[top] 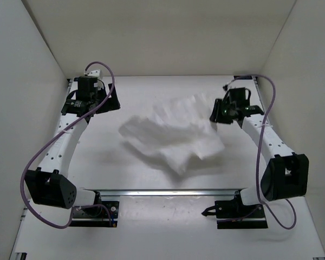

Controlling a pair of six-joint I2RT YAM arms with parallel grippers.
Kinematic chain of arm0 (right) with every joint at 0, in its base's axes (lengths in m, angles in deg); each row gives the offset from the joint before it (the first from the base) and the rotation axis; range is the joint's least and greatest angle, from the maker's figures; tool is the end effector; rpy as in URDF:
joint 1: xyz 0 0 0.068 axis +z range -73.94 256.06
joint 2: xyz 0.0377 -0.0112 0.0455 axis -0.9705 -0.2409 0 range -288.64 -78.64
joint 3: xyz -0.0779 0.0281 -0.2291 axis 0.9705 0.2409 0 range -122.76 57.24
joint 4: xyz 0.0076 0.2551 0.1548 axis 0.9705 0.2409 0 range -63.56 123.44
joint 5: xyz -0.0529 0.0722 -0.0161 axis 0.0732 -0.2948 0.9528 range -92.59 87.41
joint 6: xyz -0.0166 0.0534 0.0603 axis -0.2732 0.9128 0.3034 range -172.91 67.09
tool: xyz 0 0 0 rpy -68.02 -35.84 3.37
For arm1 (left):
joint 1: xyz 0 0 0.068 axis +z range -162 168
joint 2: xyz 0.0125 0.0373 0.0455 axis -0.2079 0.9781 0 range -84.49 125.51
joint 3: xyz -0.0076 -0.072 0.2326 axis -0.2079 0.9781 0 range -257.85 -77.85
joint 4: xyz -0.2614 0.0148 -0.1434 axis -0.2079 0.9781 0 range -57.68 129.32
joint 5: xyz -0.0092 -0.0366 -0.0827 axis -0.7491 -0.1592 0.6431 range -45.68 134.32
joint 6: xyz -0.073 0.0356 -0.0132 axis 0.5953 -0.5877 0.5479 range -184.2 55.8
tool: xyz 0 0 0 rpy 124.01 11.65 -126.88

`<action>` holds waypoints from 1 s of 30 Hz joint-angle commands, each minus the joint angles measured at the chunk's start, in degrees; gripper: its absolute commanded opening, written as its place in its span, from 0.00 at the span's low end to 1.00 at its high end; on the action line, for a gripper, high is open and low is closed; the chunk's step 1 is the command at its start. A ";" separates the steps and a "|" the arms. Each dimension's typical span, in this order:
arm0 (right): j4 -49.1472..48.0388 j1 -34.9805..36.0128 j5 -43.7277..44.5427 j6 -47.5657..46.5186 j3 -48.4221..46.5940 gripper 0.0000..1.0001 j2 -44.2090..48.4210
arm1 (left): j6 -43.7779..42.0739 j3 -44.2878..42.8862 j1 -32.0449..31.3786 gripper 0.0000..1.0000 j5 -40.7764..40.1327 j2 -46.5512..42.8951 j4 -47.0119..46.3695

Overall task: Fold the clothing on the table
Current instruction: Move the skirt to the center of the board

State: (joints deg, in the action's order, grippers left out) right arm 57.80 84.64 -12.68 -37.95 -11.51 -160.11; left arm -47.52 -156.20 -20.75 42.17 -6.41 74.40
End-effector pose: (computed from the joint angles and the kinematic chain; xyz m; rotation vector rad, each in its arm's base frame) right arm 0.3734 0.0690 0.2400 0.0433 2.3613 0.4078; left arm 0.3603 -0.0528 0.3064 -0.1789 2.2999 -0.1848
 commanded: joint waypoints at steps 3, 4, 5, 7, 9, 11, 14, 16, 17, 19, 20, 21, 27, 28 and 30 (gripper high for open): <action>-6.64 3.10 -7.83 -0.47 15.29 0.49 -2.63 | -1.21 2.49 -0.12 0.99 7.93 -2.76 -1.74; -7.35 3.46 -8.45 0.76 16.79 0.59 -2.99 | -1.92 3.45 -0.21 0.99 11.52 -2.59 -2.61; -9.80 3.64 -9.85 1.99 17.68 0.62 -2.99 | -1.92 4.25 -0.47 0.99 15.30 -2.41 -3.32; -12.00 3.81 -9.86 2.97 17.87 0.78 -1.78 | -2.10 5.74 -1.87 0.99 19.98 -2.59 -5.33; -11.67 3.11 -8.47 2.62 15.94 0.87 -1.32 | -2.88 7.59 -4.24 0.99 27.25 -2.85 -6.84; -8.34 1.62 -7.59 1.04 11.47 0.90 -0.89 | -6.65 8.47 -7.93 0.99 32.53 -2.85 -8.68; -5.79 -1.27 -6.00 -0.28 8.20 0.89 1.57 | -11.05 8.82 -19.96 0.98 35.38 -1.89 -9.73; -5.25 -3.64 -4.60 -0.37 8.02 0.88 4.20 | -9.67 11.27 -27.43 0.99 35.10 -1.01 -13.23; -4.82 -5.22 -3.89 -1.07 8.45 0.89 5.52 | -6.52 12.68 -29.11 0.97 37.81 -0.83 -18.04; -3.77 -7.42 -2.31 -2.13 9.85 0.87 7.81 | -1.25 20.04 -31.14 0.88 41.78 -1.53 -26.91; -3.15 -8.13 -2.48 -3.00 10.47 0.87 8.52 | 1.04 22.42 -31.67 0.80 41.97 -2.23 -31.32; -2.36 -10.40 -3.26 -3.53 11.26 0.87 9.48 | 2.63 25.06 -31.33 0.66 43.27 -2.84 -32.93; 0.46 -9.73 -0.81 -3.80 19.08 0.86 13.96 | 1.42 32.81 -35.54 0.03 48.38 2.40 -35.75; 0.38 -9.63 -0.72 -3.71 19.96 0.86 14.41 | 2.03 34.12 -36.59 0.01 48.12 2.77 -36.63; 0.81 -8.85 -1.43 -2.40 22.42 0.86 15.20 | 6.67 37.21 -37.30 0.00 48.29 4.79 -43.98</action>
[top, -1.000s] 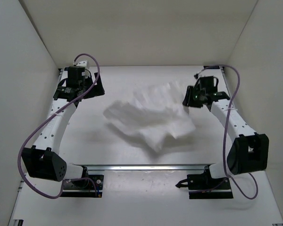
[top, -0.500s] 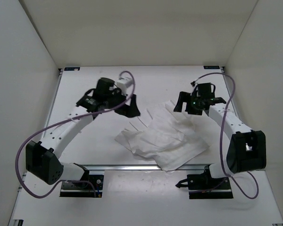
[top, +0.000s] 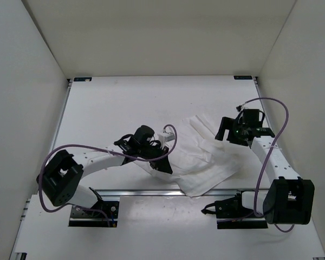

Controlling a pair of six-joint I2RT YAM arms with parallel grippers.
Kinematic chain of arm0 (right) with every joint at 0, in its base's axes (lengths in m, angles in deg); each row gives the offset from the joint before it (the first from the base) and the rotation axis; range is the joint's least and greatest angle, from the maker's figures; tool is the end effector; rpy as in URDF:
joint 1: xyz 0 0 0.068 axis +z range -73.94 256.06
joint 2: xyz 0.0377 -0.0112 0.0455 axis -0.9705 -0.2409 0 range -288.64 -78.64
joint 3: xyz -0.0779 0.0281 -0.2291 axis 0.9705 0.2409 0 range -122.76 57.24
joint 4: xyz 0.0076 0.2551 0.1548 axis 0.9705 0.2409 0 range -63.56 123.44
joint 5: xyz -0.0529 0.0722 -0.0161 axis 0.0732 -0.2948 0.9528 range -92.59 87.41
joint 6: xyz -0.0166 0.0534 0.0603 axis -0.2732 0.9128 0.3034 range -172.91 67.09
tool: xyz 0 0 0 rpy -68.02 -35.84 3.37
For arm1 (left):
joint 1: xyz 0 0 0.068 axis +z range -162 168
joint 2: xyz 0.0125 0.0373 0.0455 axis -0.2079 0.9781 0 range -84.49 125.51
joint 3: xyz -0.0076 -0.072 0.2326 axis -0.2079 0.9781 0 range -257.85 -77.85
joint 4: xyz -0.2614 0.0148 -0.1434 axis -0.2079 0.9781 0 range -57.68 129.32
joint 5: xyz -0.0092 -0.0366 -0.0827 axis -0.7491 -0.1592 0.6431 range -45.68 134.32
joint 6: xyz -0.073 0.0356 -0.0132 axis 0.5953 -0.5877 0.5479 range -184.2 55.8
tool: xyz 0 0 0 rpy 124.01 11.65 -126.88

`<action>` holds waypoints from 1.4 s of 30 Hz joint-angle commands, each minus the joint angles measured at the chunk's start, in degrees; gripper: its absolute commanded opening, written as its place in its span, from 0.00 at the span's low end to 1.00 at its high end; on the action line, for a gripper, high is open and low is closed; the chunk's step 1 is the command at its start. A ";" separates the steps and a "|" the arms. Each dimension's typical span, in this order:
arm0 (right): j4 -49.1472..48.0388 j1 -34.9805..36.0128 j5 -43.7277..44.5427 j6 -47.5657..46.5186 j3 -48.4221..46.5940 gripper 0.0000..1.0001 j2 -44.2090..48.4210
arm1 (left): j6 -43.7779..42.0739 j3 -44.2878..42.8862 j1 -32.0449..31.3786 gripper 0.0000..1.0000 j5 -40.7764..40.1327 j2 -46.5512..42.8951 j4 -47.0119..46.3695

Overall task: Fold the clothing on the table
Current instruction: Move the skirt to the center of the board

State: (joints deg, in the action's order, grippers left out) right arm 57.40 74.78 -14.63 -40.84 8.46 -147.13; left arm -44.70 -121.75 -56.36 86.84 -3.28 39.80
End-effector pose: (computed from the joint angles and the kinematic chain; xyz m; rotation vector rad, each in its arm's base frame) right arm 0.3136 0.0079 0.1801 0.1937 2.4508 0.3404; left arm 0.2068 -0.2700 0.1305 0.9350 2.3581 -1.3782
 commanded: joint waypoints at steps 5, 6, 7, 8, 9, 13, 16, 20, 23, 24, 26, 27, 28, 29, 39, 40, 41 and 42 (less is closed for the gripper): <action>1.30 2.06 -0.89 1.63 4.74 0.84 2.48 | 6.68 3.83 0.05 0.00 -10.83 5.71 -9.09; 1.03 2.77 -0.28 1.72 5.00 0.84 2.57 | 6.77 3.56 0.58 0.00 -13.14 7.37 -7.59; 0.68 2.86 -0.71 2.42 4.92 0.84 2.66 | 5.90 2.17 1.20 0.00 -16.13 8.95 -5.05; 0.16 2.95 -0.97 2.08 4.74 0.84 2.57 | 5.89 0.59 1.99 0.00 -19.11 9.84 -4.24; -0.11 2.60 -1.24 2.25 4.39 0.83 3.01 | 5.37 -0.30 2.52 0.00 -20.19 11.41 -3.02; -0.55 1.37 -2.73 0.85 1.85 0.81 2.14 | 8.34 -9.88 6.38 0.00 -27.39 18.53 5.15; 0.50 1.63 -2.29 -0.03 -0.26 0.81 0.91 | 8.70 -17.08 8.76 0.00 -31.44 23.99 11.99; 0.16 1.98 -0.72 -0.56 -2.81 0.82 -0.59 | 9.40 -23.94 12.26 0.00 -38.37 29.43 16.15; 0.68 2.15 -0.80 -1.00 -4.13 0.83 -1.64 | 10.72 -23.77 15.51 0.00 -39.88 29.01 15.37; 0.77 2.24 -0.97 -1.09 -4.75 0.84 -1.91 | 11.51 -23.69 16.66 0.00 -40.49 28.48 15.54; 0.51 3.03 -1.33 -1.70 -5.81 0.84 -2.70 | 12.04 -22.64 24.10 0.00 -38.23 27.95 13.45; 0.42 3.91 -0.81 -1.62 -6.24 0.84 -3.14 | 11.35 -22.81 25.54 0.00 -36.74 27.69 13.69; 0.50 5.13 -0.63 -1.88 -6.33 0.85 -3.58 | 10.04 -24.38 28.07 0.00 -36.29 28.30 14.13; 0.24 5.67 -0.45 -1.62 -6.42 0.86 -4.02 | 8.20 -27.00 29.58 0.00 -36.63 28.91 14.83; -5.63 9.54 -12.31 -0.13 -1.51 0.88 -3.06 | 2.38 -33.90 24.59 0.54 -33.38 23.74 21.16; -7.30 10.24 -13.79 0.83 0.24 0.88 -1.92 | 2.73 -32.84 24.06 0.64 -33.99 21.21 20.99; -9.23 10.94 -14.59 1.28 1.56 0.89 -1.39 | 2.99 -30.65 23.97 0.67 -34.43 19.62 21.95; -11.77 11.99 -16.34 2.76 2.53 0.91 -0.51 | 3.17 -27.59 23.97 0.73 -34.35 17.08 22.57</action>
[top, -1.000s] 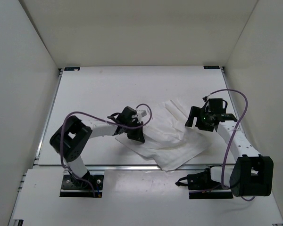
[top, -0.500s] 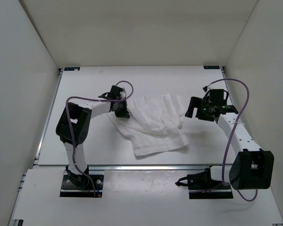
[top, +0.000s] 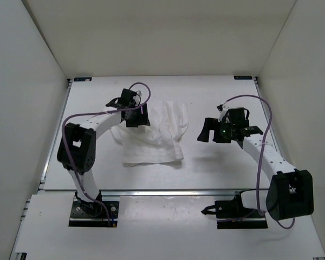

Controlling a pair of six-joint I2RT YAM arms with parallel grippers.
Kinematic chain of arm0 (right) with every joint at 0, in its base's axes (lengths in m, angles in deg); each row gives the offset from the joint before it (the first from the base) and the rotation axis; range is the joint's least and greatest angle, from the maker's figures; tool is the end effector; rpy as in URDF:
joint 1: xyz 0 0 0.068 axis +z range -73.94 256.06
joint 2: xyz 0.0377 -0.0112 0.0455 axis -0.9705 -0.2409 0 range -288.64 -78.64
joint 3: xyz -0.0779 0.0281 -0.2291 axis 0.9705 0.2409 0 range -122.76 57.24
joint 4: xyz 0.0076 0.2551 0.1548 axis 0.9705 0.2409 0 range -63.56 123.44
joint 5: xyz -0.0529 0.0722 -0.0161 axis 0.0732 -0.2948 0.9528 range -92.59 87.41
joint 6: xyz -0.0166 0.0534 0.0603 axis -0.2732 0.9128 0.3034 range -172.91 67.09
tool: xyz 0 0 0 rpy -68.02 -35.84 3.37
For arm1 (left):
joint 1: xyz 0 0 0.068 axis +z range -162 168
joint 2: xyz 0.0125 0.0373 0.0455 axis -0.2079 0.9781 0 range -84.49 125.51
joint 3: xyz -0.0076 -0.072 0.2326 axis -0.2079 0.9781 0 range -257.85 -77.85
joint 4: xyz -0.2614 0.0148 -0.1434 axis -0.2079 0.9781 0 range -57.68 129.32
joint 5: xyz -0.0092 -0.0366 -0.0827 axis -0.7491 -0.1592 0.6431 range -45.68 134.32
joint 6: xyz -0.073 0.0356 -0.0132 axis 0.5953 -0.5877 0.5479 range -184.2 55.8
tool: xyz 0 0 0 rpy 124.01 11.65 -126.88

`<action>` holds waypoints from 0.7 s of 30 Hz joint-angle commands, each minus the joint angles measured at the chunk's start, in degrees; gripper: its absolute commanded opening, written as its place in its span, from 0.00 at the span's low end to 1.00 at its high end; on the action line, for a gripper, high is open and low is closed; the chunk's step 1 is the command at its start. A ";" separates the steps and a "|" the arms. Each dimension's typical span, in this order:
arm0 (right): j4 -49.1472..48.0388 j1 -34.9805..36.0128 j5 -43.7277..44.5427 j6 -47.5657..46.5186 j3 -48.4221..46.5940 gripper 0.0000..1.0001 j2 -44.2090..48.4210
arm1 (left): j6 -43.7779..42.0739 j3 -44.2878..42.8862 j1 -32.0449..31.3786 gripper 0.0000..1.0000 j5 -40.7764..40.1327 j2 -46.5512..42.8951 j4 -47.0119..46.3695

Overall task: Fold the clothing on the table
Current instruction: Move the skirt to the center of the board, then flatten the skirt out

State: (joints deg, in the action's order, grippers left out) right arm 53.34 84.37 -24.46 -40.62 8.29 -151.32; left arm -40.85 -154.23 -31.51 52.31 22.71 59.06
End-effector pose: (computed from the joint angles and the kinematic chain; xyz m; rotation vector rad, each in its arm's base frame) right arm 0.3165 0.0731 0.1685 -0.0844 2.4664 0.6254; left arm 0.4129 -0.1569 0.1203 -0.0348 2.6287 -0.4502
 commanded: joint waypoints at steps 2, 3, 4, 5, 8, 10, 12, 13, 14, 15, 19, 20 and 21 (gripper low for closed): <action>-10.63 4.68 -7.40 4.14 4.30 0.93 4.48 | 0.81 9.72 -0.27 0.75 -0.60 -13.84 4.28; -11.42 6.17 -7.40 4.84 4.74 0.94 3.79 | 2.21 13.67 0.43 0.75 -0.61 -17.16 4.28; -11.86 7.84 -7.23 5.45 4.83 0.93 2.91 | 4.22 15.97 1.57 0.74 0.53 -20.94 4.02; -12.04 7.68 -8.09 5.37 5.00 0.93 2.38 | 5.37 20.61 2.53 0.74 1.58 -24.80 3.06; -13.09 11.01 -9.07 5.90 4.48 0.93 -0.96 | 11.26 30.03 3.34 0.72 2.91 -32.29 0.16; -13.36 14.34 -7.24 5.90 3.51 0.94 -2.28 | 15.39 33.30 2.28 0.70 1.95 -35.46 -2.38; -13.88 15.49 -7.13 5.90 3.60 0.92 -4.03 | 17.93 36.99 2.10 0.69 2.73 -38.72 -4.32; -14.15 15.76 -7.57 5.72 3.77 0.90 -5.00 | 19.09 38.31 2.19 0.69 2.91 -39.51 -5.20; -14.32 15.85 -8.62 5.81 3.69 0.89 -6.23 | 19.97 39.98 2.54 0.69 3.95 -40.39 -5.21; -13.89 16.46 -8.89 5.72 3.86 0.88 -7.11 | 20.15 41.47 3.50 0.68 4.57 -41.36 -4.95; -15.56 18.93 -9.42 5.55 4.56 0.83 -8.44 | 20.50 44.99 4.47 0.69 2.47 -45.32 -3.36; -16.43 19.54 -9.51 6.07 5.00 0.83 -8.70 | 20.85 45.52 4.65 0.69 2.47 -46.63 -3.36; -17.13 19.63 -9.34 6.60 5.09 0.82 -9.05 | 21.29 46.75 4.83 0.69 2.21 -46.55 -3.10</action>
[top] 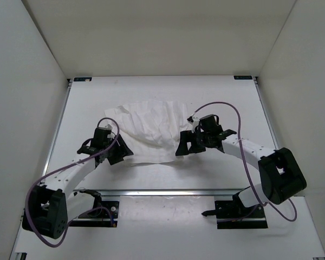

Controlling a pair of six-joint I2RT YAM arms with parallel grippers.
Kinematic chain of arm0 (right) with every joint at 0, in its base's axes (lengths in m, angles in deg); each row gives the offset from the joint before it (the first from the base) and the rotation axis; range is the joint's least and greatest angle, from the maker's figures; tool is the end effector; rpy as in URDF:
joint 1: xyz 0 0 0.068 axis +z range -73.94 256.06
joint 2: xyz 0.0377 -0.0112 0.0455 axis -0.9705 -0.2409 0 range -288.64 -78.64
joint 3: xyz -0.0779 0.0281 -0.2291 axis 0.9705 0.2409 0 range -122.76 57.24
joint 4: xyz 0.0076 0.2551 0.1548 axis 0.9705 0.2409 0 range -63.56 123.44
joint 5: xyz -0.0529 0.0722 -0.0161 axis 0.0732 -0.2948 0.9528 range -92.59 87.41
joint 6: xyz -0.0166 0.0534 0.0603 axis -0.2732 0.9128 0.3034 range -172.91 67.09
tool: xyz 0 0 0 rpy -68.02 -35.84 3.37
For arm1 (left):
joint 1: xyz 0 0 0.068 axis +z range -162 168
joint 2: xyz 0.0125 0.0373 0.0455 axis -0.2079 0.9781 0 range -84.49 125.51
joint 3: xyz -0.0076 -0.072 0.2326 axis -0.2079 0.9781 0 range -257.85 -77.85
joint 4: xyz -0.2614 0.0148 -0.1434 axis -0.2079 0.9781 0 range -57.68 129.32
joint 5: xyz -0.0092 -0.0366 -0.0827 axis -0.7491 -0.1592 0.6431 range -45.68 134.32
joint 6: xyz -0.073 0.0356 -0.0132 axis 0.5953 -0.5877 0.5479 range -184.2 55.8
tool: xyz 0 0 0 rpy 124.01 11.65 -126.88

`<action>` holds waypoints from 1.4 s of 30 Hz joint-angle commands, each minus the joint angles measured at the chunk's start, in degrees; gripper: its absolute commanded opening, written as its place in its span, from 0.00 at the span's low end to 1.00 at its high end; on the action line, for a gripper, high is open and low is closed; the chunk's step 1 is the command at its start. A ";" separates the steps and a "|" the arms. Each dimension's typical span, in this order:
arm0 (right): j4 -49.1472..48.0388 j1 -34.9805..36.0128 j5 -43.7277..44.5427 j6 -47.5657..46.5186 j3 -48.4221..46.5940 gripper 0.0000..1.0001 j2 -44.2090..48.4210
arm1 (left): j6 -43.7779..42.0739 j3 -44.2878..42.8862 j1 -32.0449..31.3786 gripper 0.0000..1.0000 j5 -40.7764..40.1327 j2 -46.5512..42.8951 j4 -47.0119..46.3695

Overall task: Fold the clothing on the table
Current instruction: Flatten the skirt out

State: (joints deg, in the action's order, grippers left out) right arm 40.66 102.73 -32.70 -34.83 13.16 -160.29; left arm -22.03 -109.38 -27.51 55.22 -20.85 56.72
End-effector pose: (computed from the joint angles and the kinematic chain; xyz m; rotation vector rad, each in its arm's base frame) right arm 0.2805 0.1810 0.1121 -0.4281 2.5274 0.9713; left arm 0.2551 -0.0849 0.1023 -0.5380 2.6003 -0.6069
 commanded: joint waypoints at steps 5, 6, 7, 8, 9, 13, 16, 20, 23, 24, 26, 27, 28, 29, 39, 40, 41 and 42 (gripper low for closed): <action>-4.82 1.45 0.04 1.51 -0.13 0.63 -2.99 | 5.28 5.60 0.21 0.68 -0.35 -3.87 -0.67; -4.73 1.27 0.40 1.16 -0.48 0.61 -3.69 | 5.20 5.86 0.21 0.69 -0.52 -4.57 -0.50; -4.81 1.10 0.49 1.16 -0.83 0.56 -3.96 | 5.20 5.69 0.39 0.69 -1.74 -4.83 0.37; -4.73 0.75 0.84 0.81 -1.45 0.53 -4.57 | 4.85 5.43 0.30 0.70 -2.71 -5.62 1.51; -4.64 0.66 1.62 0.90 -1.80 0.45 -5.18 | 4.33 5.43 0.82 0.71 -3.77 -6.32 1.87; -4.37 -0.13 0.84 0.28 -3.38 0.21 -7.21 | 4.58 7.09 1.71 0.73 -3.52 -6.68 1.45; -3.85 -0.04 0.58 0.28 -4.79 0.04 -8.35 | 5.64 8.15 1.01 0.72 -3.59 -5.20 -1.19; -3.75 -0.66 -0.04 0.46 -4.62 0.00 -8.88 | 5.02 8.67 1.44 0.68 -3.34 -2.73 -3.30; -4.02 -1.10 -1.36 0.89 -3.48 0.00 -7.83 | 6.25 9.21 0.22 0.57 -1.76 -1.50 -6.20; -4.20 -0.93 -1.44 1.07 -3.30 0.00 -7.39 | 6.52 9.38 -0.05 0.52 -1.41 -0.98 -7.08; -4.72 -1.97 -1.71 1.07 -3.39 0.00 -7.04 | 6.96 9.47 -0.31 0.38 -1.14 -0.10 -8.40; -4.90 -1.98 -2.32 0.99 -3.21 0.00 -7.12 | 6.96 9.03 -0.49 0.24 -0.70 0.34 -9.36; -5.16 -2.15 -2.76 1.33 -2.60 0.01 -7.12 | 7.48 9.46 -0.40 0.07 -0.35 1.04 -9.63; -4.99 -2.15 -2.50 1.08 -3.29 0.00 -7.12 | 7.66 9.29 -0.49 0.00 0.35 1.66 -10.42; 3.00 -11.11 1.80 -3.22 -7.69 0.00 -3.00 | -1.99 -2.04 2.50 0.00 -5.43 0.78 -0.69; 3.70 -10.95 2.24 -3.15 -7.95 0.00 -2.64 | -2.09 -3.00 2.15 0.00 -7.10 1.22 -0.59; 3.89 -11.64 2.16 -4.02 -8.22 0.00 -2.12 | -2.36 -3.01 2.50 0.00 -6.51 1.31 -0.58; 3.80 -12.08 1.81 -4.02 -7.52 0.00 -1.68 | -1.84 -2.06 3.11 0.00 -5.81 1.23 -1.28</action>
State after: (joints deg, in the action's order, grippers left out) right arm 42.59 93.49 -35.06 -35.42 7.46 -165.75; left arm -20.13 -111.26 -26.44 55.70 -18.75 51.65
